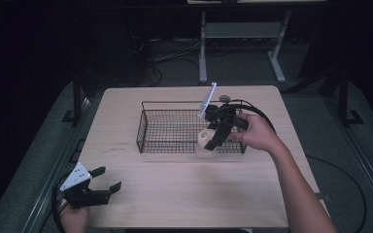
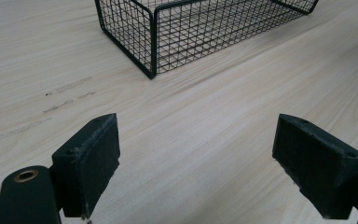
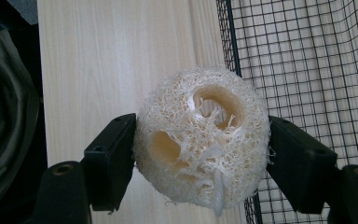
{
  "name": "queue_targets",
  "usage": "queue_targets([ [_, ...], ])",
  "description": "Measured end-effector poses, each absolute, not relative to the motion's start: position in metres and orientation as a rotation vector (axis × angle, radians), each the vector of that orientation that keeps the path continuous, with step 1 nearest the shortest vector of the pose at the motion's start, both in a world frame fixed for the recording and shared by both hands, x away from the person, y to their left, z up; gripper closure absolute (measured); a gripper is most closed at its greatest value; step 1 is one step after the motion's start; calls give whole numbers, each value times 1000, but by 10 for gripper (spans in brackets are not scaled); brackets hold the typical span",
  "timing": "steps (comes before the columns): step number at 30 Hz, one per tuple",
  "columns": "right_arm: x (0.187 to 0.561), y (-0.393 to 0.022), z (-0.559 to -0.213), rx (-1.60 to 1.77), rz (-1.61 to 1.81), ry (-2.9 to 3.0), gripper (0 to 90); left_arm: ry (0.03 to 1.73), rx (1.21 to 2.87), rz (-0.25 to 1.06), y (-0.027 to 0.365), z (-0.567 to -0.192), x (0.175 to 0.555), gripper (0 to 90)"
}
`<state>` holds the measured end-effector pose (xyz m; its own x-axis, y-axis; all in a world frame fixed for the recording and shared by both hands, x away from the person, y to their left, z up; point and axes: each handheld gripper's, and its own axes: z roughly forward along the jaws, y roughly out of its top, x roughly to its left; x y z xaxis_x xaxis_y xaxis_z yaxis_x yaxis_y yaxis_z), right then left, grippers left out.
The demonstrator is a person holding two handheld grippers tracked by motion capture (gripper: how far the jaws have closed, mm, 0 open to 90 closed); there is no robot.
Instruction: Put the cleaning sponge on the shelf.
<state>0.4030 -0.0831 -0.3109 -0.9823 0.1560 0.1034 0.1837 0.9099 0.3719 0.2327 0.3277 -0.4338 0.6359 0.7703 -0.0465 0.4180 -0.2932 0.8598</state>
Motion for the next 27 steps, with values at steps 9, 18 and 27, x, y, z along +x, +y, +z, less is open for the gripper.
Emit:
queue_targets([
  [9, 411, -75, -300, -256, -583, -3030, 281, 937, 1925, 475, 328, -434, 232, 137],
  [18, 425, -71, -295, -290, -566, -3032, 280, 937, 1925, 474, 328, -434, 233, 137],
  [27, 439, -71, -294, -331, -591, -3033, 281, 936, 1925, 474, 328, -434, 233, 137],
])
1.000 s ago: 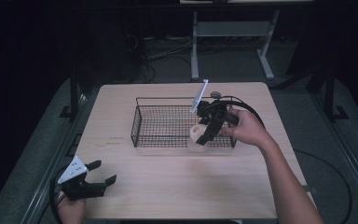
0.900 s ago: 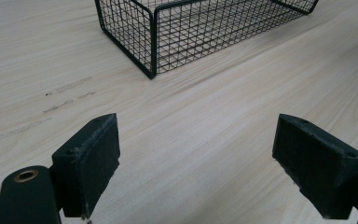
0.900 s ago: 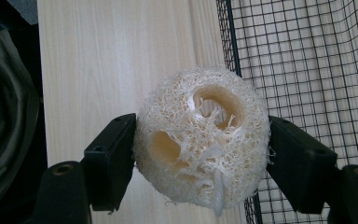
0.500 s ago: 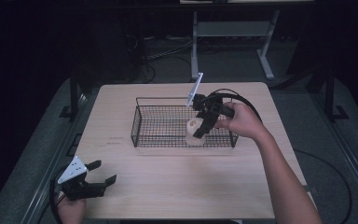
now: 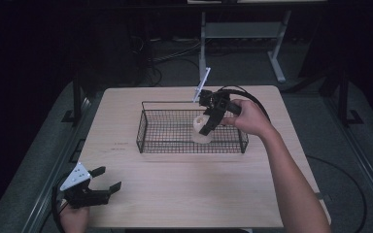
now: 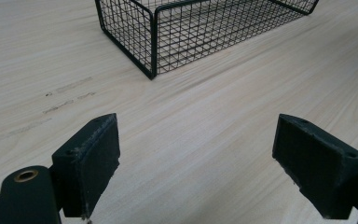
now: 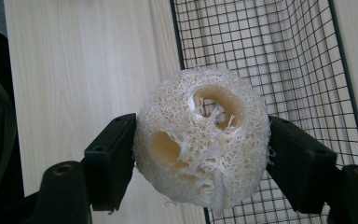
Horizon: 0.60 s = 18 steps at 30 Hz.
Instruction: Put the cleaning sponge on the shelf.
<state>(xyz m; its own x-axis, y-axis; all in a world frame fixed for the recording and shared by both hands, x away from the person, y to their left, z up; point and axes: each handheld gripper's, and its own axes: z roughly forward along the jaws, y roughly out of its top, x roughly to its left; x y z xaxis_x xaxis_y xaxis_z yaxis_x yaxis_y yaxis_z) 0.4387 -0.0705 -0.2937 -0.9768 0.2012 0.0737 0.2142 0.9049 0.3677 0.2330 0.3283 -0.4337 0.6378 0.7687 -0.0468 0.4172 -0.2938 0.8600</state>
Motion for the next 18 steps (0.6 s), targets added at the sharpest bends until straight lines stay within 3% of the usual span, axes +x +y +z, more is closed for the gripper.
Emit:
queue_targets([
  [18, 469, -67, -295, -416, -576, -3036, 281, 937, 1920, 471, 329, -434, 233, 137],
])
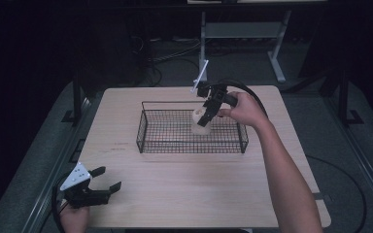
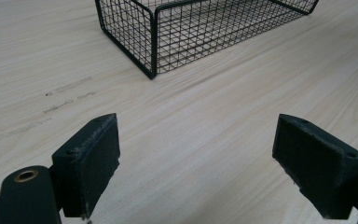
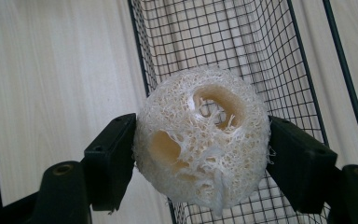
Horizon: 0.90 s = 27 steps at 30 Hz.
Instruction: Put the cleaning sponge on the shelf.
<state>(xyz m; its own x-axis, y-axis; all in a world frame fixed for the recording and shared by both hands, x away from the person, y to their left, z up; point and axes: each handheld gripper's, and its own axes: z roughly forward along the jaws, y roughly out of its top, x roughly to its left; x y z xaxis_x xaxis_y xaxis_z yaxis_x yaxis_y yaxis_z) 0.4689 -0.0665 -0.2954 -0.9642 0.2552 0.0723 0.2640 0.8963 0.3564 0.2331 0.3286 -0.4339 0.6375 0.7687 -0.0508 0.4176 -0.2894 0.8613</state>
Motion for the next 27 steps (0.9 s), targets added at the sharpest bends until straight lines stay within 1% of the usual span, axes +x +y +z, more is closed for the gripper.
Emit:
queue_targets([
  [8, 480, -66, -306, -465, -590, -3020, 281, 940, 1917, 471, 329, -434, 233, 137],
  [17, 492, -73, -320, -558, -602, -3002, 281, 940, 1911, 476, 330, -433, 232, 137],
  [27, 500, -73, -338, -582, -539, -2994, 281, 939, 1913, 474, 330, -433, 232, 137],
])
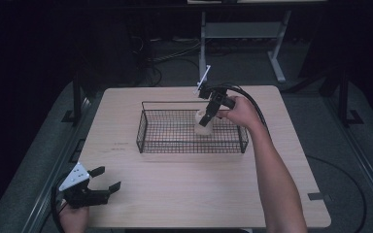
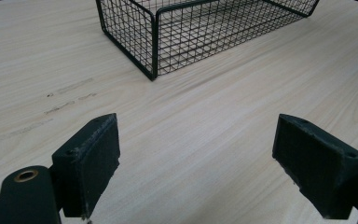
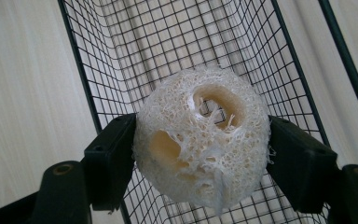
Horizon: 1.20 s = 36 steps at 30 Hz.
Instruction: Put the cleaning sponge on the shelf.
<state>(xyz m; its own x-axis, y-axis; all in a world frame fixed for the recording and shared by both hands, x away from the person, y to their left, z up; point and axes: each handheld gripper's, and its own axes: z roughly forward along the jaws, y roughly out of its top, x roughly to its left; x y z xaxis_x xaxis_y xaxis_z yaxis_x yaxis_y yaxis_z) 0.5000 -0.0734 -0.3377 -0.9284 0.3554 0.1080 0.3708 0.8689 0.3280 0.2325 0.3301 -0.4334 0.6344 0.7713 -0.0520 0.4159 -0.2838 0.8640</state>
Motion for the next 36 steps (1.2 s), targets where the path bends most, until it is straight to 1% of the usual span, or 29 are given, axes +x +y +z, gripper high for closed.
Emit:
queue_targets([
  [10, 502, -65, -351, -556, -538, -2976, 281, 942, 1908, 473, 331, -433, 232, 137],
  [31, 502, -70, -384, -586, -491, -2951, 281, 941, 1907, 473, 331, -433, 232, 137],
  [36, 502, -69, -384, -584, -505, -2961, 280, 943, 1902, 473, 331, -433, 232, 137],
])
